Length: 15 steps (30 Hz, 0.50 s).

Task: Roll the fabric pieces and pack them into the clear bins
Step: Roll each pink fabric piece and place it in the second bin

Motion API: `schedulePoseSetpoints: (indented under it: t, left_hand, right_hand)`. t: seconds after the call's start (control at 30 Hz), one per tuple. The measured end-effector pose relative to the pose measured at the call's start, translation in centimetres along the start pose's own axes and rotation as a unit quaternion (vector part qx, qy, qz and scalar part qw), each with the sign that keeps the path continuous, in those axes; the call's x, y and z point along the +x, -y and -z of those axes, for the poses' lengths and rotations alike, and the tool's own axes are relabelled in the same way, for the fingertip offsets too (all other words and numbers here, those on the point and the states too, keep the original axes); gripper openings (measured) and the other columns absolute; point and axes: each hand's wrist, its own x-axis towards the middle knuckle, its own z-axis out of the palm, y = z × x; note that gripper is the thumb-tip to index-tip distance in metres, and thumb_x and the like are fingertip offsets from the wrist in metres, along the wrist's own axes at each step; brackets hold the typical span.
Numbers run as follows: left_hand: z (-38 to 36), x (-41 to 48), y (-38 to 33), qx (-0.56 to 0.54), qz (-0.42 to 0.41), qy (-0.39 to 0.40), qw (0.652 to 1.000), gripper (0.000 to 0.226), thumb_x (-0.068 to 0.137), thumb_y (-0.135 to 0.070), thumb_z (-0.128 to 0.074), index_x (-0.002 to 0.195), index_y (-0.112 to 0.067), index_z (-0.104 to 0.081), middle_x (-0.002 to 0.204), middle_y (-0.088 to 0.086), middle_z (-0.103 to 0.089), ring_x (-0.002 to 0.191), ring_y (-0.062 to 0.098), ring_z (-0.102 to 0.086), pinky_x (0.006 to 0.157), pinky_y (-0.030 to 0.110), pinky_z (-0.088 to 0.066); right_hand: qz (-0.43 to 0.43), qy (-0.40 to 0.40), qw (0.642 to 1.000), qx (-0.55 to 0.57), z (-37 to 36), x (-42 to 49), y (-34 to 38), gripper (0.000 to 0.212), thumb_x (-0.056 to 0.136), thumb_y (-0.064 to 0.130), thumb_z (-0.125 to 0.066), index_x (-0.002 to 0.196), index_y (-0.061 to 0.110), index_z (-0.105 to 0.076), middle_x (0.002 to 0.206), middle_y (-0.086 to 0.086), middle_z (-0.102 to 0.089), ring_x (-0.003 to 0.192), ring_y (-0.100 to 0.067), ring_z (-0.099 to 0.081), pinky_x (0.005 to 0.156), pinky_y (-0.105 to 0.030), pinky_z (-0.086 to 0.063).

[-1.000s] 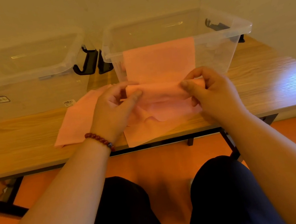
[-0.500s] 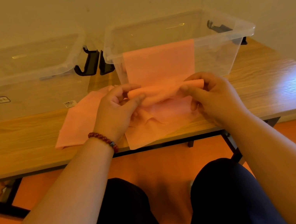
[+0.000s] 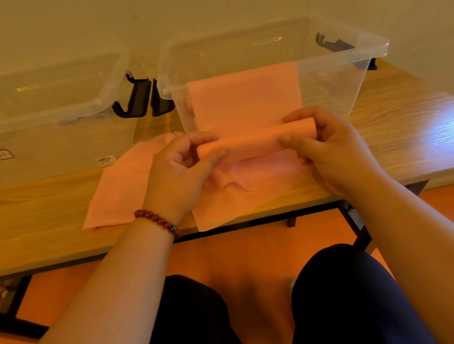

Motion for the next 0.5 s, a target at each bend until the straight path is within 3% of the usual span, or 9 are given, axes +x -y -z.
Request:
schedulePoseSetpoints:
  t: [0.1,0.17,0.37,0.5]
  left_hand:
    - [-0.03,-0.02,-0.05,0.005,-0.002,-0.006,1.000,0.017,0.086,-0.016,-0.067,0.099,-0.026,-0.064,0.089,-0.012,-0.063,0.068,-0.007,-0.060,0.061,0.010,-0.047]
    - [-0.06,-0.03,-0.06,0.007,0.000,-0.013,1.000,0.018,0.087,-0.018,-0.067,0.098,-0.031,-0.061,0.088,-0.010,-0.064,0.067,-0.007,-0.060,0.060,0.011,-0.047]
    - [0.24,0.06,0.16,0.004,-0.005,0.012,1.000,0.037,0.080,-0.013,-0.074,0.103,-0.036,-0.057,0.101,-0.010,-0.066,0.090,0.002,-0.061,0.079,0.020,-0.053]
    - [0.28,0.11,0.42,0.009,0.001,0.035,0.999,0.041,0.077,-0.011,-0.076,0.103,-0.037,-0.057,0.109,-0.011,-0.063,0.099,0.003,-0.061,0.082,0.020,-0.052]
  right_hand:
    - [0.011,0.006,1.000,-0.004,0.05,0.04,-0.13,0.038,0.083,0.015,-0.075,0.105,0.042,-0.061,0.079,0.017,-0.064,0.069,-0.007,-0.056,0.071,-0.028,-0.050]
    - [0.009,-0.001,1.000,-0.018,0.02,-0.03,-0.10,0.034,0.083,0.014,-0.074,0.100,0.041,-0.062,0.080,0.018,-0.064,0.068,-0.005,-0.057,0.071,-0.028,-0.050]
    - [0.004,-0.023,1.000,-0.016,-0.19,-0.22,0.07,0.012,0.086,0.018,-0.071,0.086,0.027,-0.064,0.059,0.013,-0.061,0.058,-0.004,-0.054,0.063,-0.025,-0.044]
    - [-0.006,-0.034,0.999,-0.011,0.04,-0.32,0.07,0.007,0.086,0.024,-0.071,0.083,0.025,-0.065,0.056,0.008,-0.059,0.061,-0.012,-0.053,0.068,-0.035,-0.043]
